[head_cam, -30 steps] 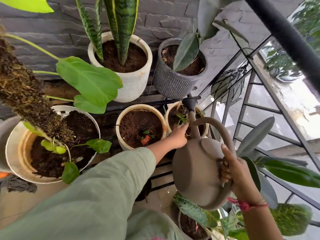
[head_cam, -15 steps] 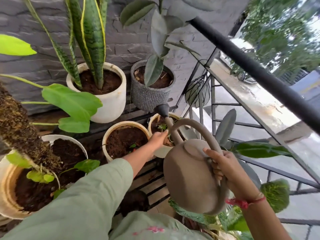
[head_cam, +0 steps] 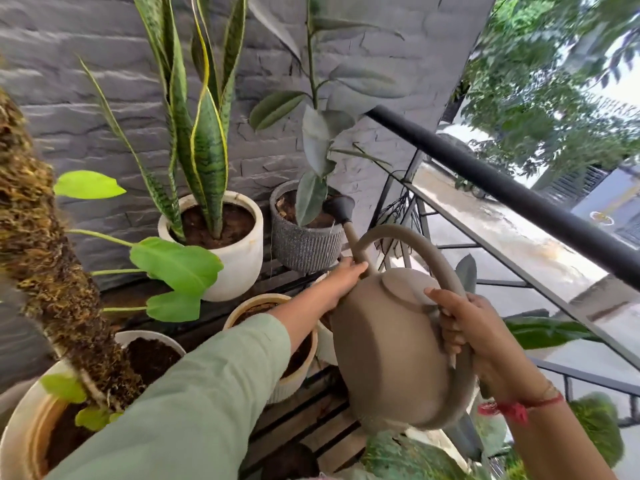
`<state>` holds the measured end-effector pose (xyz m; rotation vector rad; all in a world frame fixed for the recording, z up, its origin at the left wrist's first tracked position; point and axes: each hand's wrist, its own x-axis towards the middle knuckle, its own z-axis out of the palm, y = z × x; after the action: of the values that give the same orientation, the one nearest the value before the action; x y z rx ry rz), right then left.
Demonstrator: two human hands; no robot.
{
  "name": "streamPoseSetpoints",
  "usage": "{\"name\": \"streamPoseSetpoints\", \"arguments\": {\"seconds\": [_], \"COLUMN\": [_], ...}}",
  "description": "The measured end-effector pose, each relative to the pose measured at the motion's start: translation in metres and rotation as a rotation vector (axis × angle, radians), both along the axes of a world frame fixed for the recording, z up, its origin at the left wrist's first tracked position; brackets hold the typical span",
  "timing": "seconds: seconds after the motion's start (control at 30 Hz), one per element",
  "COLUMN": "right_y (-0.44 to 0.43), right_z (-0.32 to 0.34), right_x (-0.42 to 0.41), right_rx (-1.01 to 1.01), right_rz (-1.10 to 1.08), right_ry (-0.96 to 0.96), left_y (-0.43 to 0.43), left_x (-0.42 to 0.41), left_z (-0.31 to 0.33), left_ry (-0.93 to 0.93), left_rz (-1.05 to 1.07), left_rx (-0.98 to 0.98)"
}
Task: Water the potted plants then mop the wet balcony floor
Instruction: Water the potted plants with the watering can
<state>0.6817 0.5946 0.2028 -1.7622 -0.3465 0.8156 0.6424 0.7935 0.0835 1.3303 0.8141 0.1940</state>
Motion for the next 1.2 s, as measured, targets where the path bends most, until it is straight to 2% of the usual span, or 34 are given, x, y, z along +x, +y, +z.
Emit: {"name": "streamPoseSetpoints", "arguments": {"seconds": [0.2,0.33,0.5,0.7,0.83,0.97,1.13,1.2], "right_y": [0.035,0.060,0.083,0.093,0.093,0.090,0.091,0.092], "right_z": [0.019,0.027,0.027,0.037,0.046,0.050,0.046,0.044], "right_x": [0.027,0.048,0.071,0.093,0.107,0.118,0.123,0.122], "right_rx": [-0.010,-0.074,-0.114,-0.131,-0.162,-0.179,-0.201,-0.204], "right_rz": [0.027,0.076,0.136,0.139,0.166,0.200,0.238,0.252], "right_ry": [-0.012,-0.038,-0.065,-0.081,-0.126,-0.160,-0.186,-0.182], "left_y": [0.032,0.061,0.097,0.135,0.153,0.160,0.164,0.169], "left_x": [-0.001,-0.014,-0.016,0.002,0.018,0.030,0.037,0.040], "left_z": [0.020,0.003,0.002,0.016,0.021,0.017,0.022,0.032], "left_ry": [0.004,0.130,0.192,0.179,0.153,0.150,0.064,0.040], "left_rz": [0.059,0.186,0.317,0.444,0.526,0.671,0.621,0.622], "left_rx": [0.001,0.021,0.049,-0.013,-0.126,-0.114,-0.233,-0.171]}}
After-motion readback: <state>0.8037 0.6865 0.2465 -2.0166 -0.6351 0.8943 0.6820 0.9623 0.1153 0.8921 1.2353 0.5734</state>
